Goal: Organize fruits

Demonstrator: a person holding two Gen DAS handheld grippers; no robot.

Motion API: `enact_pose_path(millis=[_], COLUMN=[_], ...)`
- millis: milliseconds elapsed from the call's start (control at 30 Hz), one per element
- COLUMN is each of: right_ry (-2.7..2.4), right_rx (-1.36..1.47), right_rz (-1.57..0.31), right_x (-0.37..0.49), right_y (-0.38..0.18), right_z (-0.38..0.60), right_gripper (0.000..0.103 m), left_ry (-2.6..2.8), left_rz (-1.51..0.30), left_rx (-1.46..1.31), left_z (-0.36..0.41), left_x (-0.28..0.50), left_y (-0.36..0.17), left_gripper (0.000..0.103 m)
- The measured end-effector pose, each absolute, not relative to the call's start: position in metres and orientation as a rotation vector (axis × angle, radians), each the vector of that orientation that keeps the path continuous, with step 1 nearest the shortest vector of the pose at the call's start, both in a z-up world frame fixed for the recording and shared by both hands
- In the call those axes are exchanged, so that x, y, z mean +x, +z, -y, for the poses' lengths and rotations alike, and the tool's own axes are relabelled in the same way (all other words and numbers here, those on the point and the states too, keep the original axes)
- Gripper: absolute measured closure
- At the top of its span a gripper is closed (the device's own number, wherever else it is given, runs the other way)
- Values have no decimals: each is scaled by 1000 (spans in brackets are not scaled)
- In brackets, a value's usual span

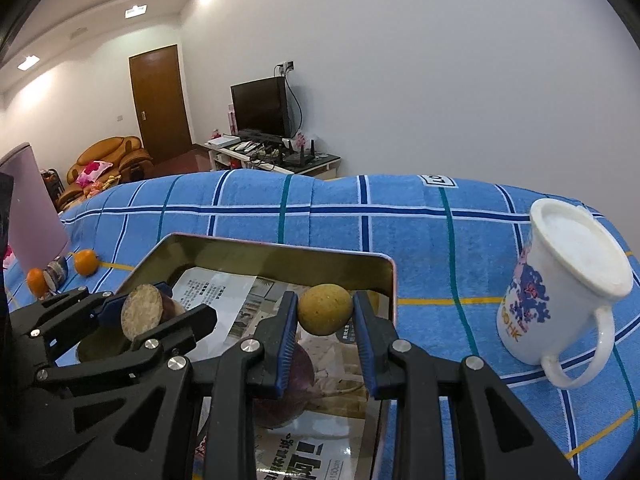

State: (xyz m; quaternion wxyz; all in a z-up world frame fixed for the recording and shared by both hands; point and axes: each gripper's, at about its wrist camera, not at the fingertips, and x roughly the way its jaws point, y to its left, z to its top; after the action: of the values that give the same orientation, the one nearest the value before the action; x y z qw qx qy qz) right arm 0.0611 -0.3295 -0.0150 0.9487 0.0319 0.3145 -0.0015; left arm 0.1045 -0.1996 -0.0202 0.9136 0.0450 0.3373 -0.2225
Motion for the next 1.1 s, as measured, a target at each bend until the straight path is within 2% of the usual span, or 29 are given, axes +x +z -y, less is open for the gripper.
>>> enact_pose_path(millis=[367, 600, 700, 767, 833, 900, 933, 967, 1000, 1067, 1100], right_ry=[50, 58, 42, 20, 1, -27, -46, -66, -79, -106, -113], right_rx=[121, 162, 168, 176, 171, 166, 164, 167, 174, 202, 208], right_rz=[-653, -664, -656, -634, -604, -551, -513, -473, -441, -346, -319], right_x=[64, 66, 64, 61, 57, 50, 45, 39, 34, 20, 16], right_y=[-18, -20, -20, -17, -12, -5, 0, 4, 7, 15, 16], right_z=[332, 336, 338, 341, 343, 344, 345, 347, 349, 353, 353], right_gripper=[73, 68, 68, 68, 65, 52, 47, 36, 22, 14, 14], left_ry=[-439, -420, -400, -381, -361, -329, -320, -304, -304, -311, -312], left_rz=[-708, -701, -687, -663, -630, -583, -567, -539, -528, -519, -515], left_rx=[84, 95, 106, 94, 78, 67, 60, 39, 24, 7, 3], left_z=[199, 200, 201, 197, 192, 187, 184, 178, 174, 169, 167], left_x=[106, 104, 100, 96, 91, 86, 84, 81, 79, 76, 73], left_y=[-22, -21, -19, -16, -10, -2, 0, 5, 7, 9, 10], left_gripper=[59, 57, 47, 30, 20, 13, 4, 0, 0, 0, 0])
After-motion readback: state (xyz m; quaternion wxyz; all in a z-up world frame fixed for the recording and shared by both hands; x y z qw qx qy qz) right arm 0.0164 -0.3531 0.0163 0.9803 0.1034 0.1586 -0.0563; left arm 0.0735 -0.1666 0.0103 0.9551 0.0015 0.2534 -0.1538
